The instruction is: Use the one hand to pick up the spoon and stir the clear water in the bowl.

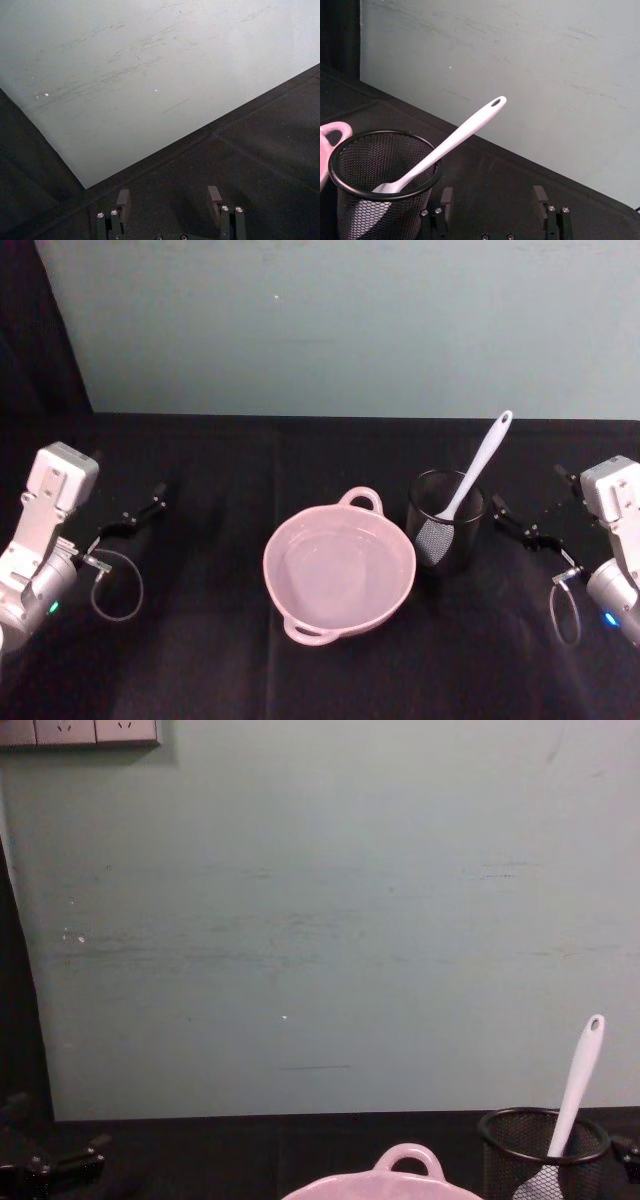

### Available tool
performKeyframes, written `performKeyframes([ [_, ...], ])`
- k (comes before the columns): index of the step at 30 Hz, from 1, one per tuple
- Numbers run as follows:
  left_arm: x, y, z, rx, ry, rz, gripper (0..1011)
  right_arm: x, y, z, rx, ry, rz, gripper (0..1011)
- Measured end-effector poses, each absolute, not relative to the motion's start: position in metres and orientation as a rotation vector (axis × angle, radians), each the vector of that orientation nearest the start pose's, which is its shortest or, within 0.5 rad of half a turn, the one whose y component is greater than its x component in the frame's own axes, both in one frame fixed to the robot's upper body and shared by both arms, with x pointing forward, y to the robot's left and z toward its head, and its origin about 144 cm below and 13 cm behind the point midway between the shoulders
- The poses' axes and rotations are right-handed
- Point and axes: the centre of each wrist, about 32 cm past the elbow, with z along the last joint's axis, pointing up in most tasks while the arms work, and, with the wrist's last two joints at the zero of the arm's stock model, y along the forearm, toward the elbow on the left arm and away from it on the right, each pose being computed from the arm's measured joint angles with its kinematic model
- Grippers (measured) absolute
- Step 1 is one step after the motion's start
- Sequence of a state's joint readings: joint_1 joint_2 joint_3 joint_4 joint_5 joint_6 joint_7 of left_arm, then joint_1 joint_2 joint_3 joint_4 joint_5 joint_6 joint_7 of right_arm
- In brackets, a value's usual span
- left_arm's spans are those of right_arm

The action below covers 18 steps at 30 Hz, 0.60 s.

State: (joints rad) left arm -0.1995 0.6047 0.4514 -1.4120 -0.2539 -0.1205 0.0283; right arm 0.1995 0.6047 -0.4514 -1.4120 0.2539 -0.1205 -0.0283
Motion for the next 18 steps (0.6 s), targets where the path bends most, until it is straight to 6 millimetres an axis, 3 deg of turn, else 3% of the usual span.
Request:
performKeyframes([
  [18,0.4886,0.3097,1.1398,0.304,-0.285,1.248,1005,0.4886,-0.3097,1.1398,-0.305,-0.285,-1.248,1002],
])
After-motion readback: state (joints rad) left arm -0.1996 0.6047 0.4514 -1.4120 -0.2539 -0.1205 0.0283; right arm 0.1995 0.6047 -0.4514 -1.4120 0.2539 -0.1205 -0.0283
